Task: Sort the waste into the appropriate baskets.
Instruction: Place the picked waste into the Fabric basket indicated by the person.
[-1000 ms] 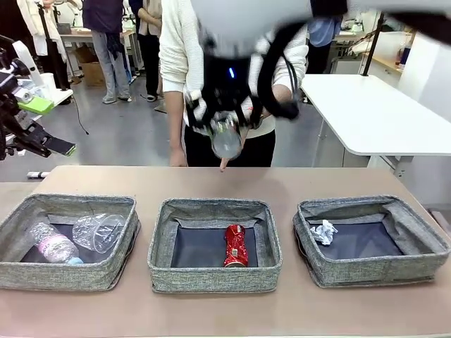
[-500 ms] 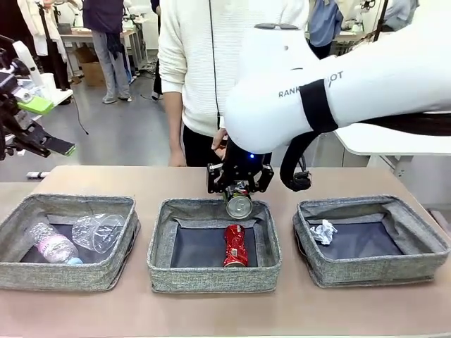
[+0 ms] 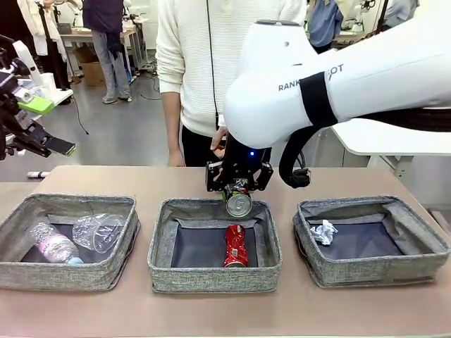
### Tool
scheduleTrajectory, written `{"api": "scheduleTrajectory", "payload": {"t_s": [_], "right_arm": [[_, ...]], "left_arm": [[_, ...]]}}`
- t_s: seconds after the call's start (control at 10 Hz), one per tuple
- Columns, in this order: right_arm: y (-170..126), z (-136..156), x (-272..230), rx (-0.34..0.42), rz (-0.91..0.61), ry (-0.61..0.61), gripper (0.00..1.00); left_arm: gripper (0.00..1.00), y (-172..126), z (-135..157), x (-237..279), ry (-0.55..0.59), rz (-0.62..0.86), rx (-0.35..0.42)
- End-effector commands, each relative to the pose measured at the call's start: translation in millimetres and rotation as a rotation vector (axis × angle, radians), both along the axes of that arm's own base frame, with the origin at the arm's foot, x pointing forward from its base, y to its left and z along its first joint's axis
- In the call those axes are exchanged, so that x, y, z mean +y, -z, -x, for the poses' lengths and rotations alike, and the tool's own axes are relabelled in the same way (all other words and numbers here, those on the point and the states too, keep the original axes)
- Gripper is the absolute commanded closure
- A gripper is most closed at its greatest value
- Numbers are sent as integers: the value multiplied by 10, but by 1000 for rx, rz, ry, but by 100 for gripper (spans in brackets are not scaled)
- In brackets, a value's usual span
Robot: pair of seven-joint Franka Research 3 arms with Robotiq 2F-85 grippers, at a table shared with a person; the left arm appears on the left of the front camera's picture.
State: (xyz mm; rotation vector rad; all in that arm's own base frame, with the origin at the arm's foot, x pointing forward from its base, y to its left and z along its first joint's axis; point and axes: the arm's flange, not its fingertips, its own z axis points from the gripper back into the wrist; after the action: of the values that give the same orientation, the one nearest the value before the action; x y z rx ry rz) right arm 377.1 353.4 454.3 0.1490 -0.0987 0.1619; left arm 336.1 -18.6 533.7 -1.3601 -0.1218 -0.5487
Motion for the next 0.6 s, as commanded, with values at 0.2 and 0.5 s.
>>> {"api": "scheduleTrajectory", "payload": {"t_s": [0.2, 0.5], "right_arm": [[-72, -34, -37, 22, -6, -23, 0], [-85, -45, -37, 27, -4, -22, 0]], "left_arm": [[0, -22, 3, -10, 5, 28, -20], [0, -22, 3, -10, 5, 28, -20]]}}
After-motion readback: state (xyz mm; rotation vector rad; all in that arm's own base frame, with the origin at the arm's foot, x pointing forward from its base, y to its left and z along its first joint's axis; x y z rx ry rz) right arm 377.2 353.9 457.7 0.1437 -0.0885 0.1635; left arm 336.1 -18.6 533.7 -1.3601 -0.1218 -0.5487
